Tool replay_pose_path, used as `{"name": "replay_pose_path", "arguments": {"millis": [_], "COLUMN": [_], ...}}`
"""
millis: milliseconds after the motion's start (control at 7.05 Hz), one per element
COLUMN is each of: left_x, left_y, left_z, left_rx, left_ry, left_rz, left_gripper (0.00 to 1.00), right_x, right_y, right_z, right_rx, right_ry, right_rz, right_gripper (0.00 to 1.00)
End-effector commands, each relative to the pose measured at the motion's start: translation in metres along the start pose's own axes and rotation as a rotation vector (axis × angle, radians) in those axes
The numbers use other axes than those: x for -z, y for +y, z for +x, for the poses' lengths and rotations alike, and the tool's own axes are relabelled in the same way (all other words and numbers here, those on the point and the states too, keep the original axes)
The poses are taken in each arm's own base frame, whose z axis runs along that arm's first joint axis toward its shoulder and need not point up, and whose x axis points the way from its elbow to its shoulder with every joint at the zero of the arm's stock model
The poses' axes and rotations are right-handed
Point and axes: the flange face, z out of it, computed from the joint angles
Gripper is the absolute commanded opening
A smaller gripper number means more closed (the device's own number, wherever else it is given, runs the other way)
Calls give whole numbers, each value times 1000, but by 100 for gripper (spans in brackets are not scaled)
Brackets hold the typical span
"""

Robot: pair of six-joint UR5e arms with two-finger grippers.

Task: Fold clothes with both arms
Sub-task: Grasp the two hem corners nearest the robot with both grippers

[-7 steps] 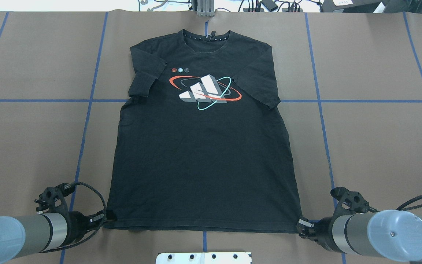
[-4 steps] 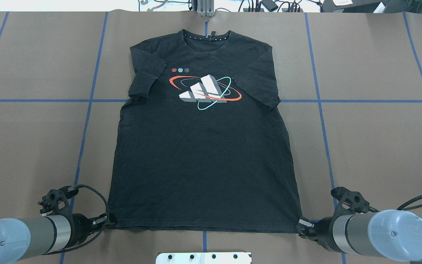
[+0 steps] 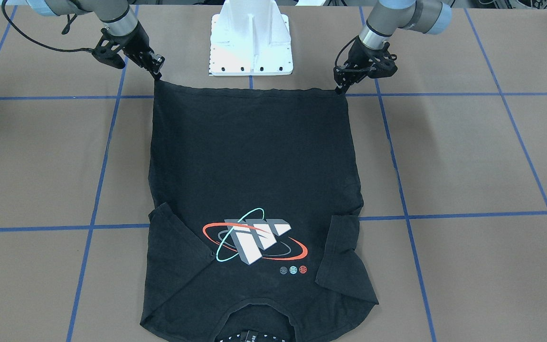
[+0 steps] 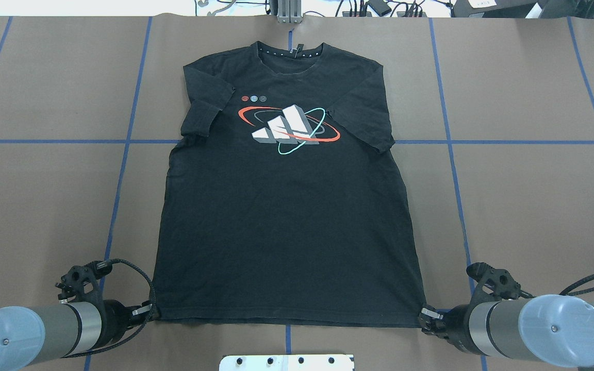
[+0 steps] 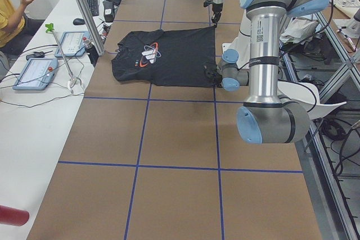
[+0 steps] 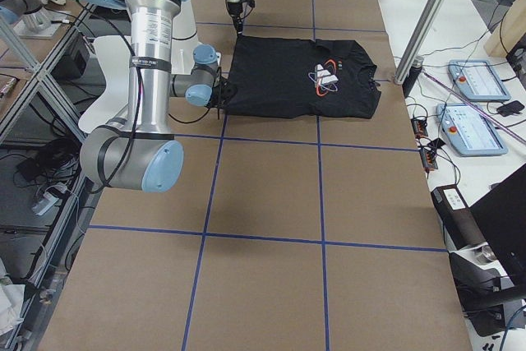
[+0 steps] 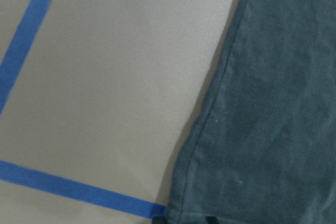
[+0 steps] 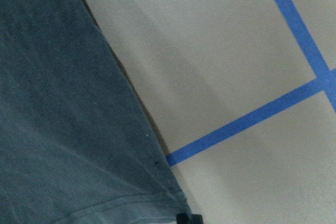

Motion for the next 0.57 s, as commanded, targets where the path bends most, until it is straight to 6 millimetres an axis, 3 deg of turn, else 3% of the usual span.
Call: {"name": "replay_pose_path", "arguments": {"millis": [0, 284, 426], "left_x": [12, 46, 77], "left_y": [-2, 6, 13], "left_z": [3, 27, 43], "left_rx": [3, 1, 6], "left_ry": [13, 9, 34], "left_rz": [0, -22, -80], "left_gripper": [0, 0, 0], "right_x": [-2, 15, 33], "right_y": [0, 0, 0], "right_z": [1, -4, 4], "right_rx": [0, -5, -6], "right_ry": [4, -13, -6], "right_rz": [1, -27, -49], "right_gripper": [0, 0, 0]}}
